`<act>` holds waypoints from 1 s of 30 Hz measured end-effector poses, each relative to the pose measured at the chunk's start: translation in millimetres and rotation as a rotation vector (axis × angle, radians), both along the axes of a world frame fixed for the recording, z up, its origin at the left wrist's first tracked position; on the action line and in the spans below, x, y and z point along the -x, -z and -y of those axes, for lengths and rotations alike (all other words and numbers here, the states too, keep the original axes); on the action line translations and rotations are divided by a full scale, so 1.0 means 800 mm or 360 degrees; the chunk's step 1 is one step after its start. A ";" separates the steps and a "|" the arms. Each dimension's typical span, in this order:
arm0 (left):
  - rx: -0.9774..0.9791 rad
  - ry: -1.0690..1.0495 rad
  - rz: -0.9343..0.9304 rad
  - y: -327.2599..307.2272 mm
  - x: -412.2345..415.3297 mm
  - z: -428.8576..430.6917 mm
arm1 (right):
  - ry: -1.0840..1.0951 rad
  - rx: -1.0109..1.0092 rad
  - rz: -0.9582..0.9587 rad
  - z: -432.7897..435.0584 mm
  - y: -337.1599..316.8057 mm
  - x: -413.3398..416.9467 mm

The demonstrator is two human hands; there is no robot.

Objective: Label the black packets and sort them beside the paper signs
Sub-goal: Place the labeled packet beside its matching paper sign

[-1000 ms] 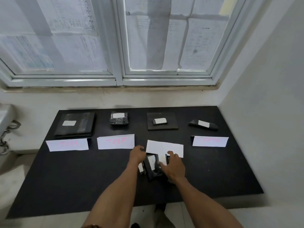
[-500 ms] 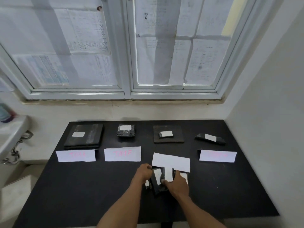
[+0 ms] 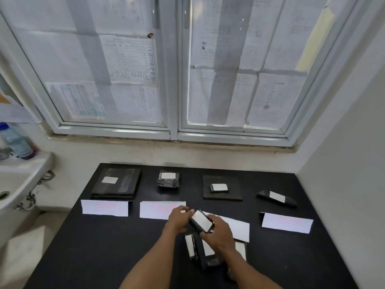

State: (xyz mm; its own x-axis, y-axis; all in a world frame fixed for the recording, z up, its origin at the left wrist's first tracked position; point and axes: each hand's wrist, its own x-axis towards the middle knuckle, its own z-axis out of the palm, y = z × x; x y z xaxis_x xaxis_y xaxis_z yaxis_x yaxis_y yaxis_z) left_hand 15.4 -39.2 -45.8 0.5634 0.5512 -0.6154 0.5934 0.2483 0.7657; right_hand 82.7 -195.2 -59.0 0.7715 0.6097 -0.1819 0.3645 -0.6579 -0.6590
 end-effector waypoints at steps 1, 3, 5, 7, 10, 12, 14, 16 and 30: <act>-0.0030 0.0022 -0.0006 -0.002 -0.003 -0.006 | -0.0059 -0.0011 0.0017 -0.009 -0.003 -0.006; -0.0101 0.0003 -0.0022 -0.001 -0.008 -0.021 | -0.0146 -0.0024 0.0028 -0.027 -0.010 -0.017; -0.0094 -0.0078 -0.0013 0.000 -0.012 -0.035 | -0.0172 -0.0061 -0.0009 -0.044 -0.011 -0.029; -0.0095 -0.0168 -0.0015 -0.001 -0.019 -0.053 | -0.0158 -0.0072 -0.0054 -0.064 -0.009 -0.043; -0.0093 -0.0333 0.0011 -0.002 -0.029 -0.086 | -0.0125 -0.0102 -0.0104 -0.105 -0.010 -0.059; -0.0062 -0.0440 0.0048 0.002 -0.030 -0.109 | -0.0106 -0.0126 -0.0121 -0.134 -0.009 -0.063; -0.0022 -0.0512 0.0056 0.006 -0.028 -0.129 | -0.0122 -0.0134 -0.0146 -0.159 -0.006 -0.063; 0.0006 -0.0540 0.0055 0.008 -0.027 -0.148 | -0.0140 -0.0152 -0.0186 -0.182 -0.004 -0.064; 0.0069 -0.0381 -0.0002 0.060 -0.097 -0.319 | 0.0149 -0.0132 -0.0279 -0.346 0.037 -0.110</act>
